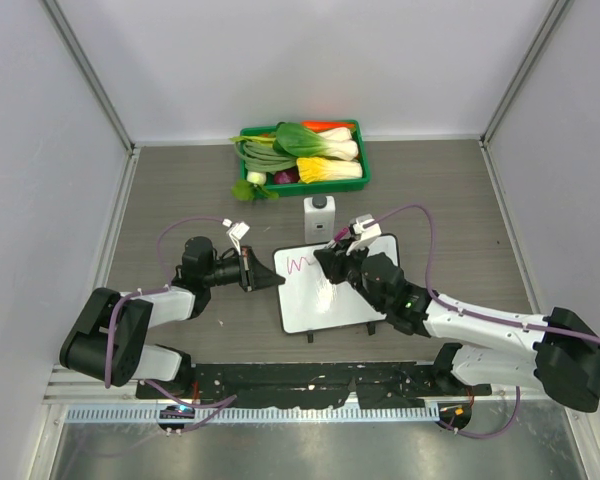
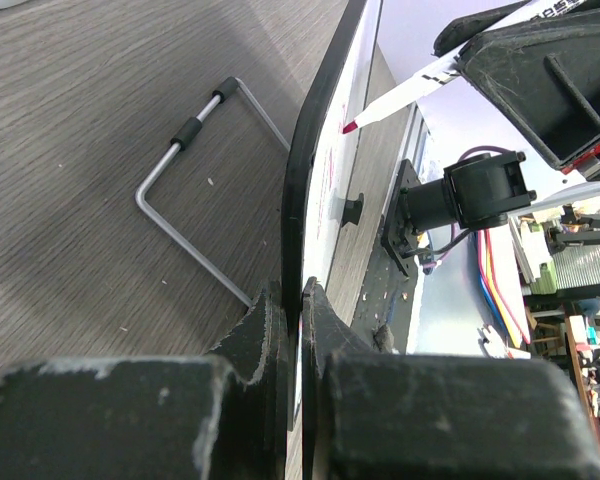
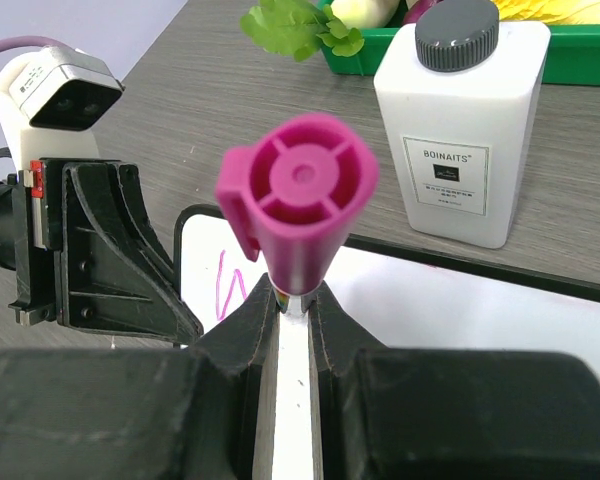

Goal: Write a sentence on the whiteboard
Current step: Write on the whiteboard at the whiteboard stand.

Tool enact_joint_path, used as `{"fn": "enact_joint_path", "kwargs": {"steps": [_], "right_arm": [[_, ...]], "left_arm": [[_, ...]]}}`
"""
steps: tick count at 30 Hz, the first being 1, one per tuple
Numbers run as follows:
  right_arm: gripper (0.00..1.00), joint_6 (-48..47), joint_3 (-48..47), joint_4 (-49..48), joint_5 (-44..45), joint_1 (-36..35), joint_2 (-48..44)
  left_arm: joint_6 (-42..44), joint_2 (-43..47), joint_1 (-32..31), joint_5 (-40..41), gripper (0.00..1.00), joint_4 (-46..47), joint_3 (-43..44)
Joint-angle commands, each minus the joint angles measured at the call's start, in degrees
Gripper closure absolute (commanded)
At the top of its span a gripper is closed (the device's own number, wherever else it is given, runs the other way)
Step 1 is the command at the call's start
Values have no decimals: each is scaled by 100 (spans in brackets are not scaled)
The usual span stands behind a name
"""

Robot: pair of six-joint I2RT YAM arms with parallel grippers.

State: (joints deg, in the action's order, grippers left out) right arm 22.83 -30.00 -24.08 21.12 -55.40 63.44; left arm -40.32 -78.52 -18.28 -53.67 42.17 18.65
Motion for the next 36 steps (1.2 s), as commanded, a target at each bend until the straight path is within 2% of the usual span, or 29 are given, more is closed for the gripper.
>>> {"fn": "enact_joint_path", "kwargs": {"steps": [1,11,24,36], "right_arm": [[99,20,3,-115,129,3,-34],[99,-59,-287,-212,-73,3,335],[99,81,-50,237,-355,3,134],[99,55,-120,149,216,3,46]], "left_arm": [[252,-76,-61,129,100,10,138],[252,-49,-70,137,100,10,130],[261,-67,-88,120,100,10,130],[261,-41,-79,129,100,19,130]]}}
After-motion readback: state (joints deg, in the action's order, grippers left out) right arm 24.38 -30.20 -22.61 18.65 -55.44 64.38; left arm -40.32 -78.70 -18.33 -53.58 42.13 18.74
